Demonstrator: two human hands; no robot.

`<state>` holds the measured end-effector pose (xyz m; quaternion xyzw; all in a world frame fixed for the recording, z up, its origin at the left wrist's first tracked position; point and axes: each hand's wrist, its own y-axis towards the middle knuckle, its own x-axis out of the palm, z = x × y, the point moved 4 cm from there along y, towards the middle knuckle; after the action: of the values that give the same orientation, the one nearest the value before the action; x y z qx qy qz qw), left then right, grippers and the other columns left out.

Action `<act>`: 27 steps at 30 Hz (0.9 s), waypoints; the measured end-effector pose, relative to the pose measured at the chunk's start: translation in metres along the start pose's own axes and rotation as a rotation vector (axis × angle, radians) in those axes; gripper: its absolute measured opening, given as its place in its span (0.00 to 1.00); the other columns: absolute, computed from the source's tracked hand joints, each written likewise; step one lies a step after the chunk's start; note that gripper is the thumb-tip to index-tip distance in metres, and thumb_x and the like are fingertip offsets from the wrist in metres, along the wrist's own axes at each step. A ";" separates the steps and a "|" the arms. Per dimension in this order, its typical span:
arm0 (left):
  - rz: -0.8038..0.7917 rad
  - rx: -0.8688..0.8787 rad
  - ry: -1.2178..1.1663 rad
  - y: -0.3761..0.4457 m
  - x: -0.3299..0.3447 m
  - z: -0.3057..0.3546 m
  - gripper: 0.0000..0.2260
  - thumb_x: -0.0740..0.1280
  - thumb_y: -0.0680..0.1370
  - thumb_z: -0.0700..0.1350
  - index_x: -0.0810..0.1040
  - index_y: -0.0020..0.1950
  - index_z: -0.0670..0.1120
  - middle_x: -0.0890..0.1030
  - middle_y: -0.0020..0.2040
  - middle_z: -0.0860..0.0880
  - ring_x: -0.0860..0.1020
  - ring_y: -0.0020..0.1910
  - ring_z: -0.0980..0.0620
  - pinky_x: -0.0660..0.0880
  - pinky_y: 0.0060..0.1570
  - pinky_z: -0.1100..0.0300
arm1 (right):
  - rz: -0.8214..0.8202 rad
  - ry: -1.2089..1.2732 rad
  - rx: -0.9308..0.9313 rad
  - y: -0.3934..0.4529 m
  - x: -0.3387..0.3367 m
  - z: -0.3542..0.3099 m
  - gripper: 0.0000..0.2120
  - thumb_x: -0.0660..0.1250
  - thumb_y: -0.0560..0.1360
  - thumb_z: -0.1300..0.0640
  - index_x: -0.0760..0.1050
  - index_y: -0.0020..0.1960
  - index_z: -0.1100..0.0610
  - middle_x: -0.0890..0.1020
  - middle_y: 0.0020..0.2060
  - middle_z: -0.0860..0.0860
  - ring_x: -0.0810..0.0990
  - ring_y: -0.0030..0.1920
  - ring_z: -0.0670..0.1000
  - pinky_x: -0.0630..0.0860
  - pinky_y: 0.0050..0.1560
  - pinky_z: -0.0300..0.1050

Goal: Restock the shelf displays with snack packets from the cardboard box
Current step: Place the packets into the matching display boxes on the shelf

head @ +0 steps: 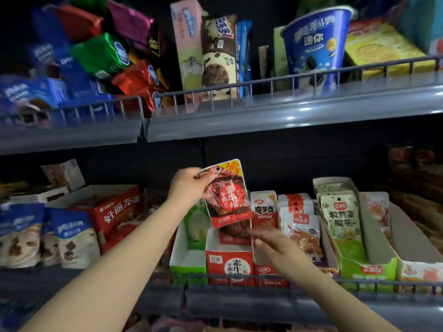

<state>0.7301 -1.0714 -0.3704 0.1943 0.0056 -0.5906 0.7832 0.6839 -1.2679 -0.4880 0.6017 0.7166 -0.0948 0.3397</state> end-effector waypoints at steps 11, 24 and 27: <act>-0.073 -0.039 0.198 0.048 0.005 -0.022 0.04 0.70 0.76 0.44 0.77 0.42 0.47 0.81 0.43 0.46 0.82 0.40 0.48 0.81 0.46 0.51 | -0.134 -0.360 -0.147 0.014 0.015 0.013 0.15 0.58 0.79 0.42 0.73 0.63 0.37 0.57 0.73 0.34 0.61 0.72 0.45 0.61 0.71 0.45; -0.114 0.251 0.649 0.053 0.058 -0.073 0.11 0.67 0.75 0.35 0.73 0.51 0.48 0.79 0.49 0.47 0.77 0.45 0.51 0.73 0.40 0.58 | -0.044 -0.413 -0.339 0.014 0.015 0.030 0.19 0.53 0.75 0.36 0.72 0.63 0.34 0.65 0.71 0.38 0.70 0.65 0.45 0.70 0.62 0.45; -0.148 0.380 0.780 0.051 0.065 -0.075 0.15 0.64 0.75 0.32 0.72 0.56 0.47 0.73 0.54 0.48 0.71 0.48 0.54 0.67 0.44 0.61 | -0.029 -0.408 -0.360 0.014 0.016 0.032 0.18 0.54 0.76 0.37 0.73 0.62 0.35 0.65 0.71 0.38 0.71 0.64 0.45 0.71 0.62 0.44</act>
<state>0.8132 -1.0966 -0.4405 0.5424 0.2061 -0.5179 0.6285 0.7082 -1.2687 -0.5175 0.4898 0.6471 -0.0899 0.5773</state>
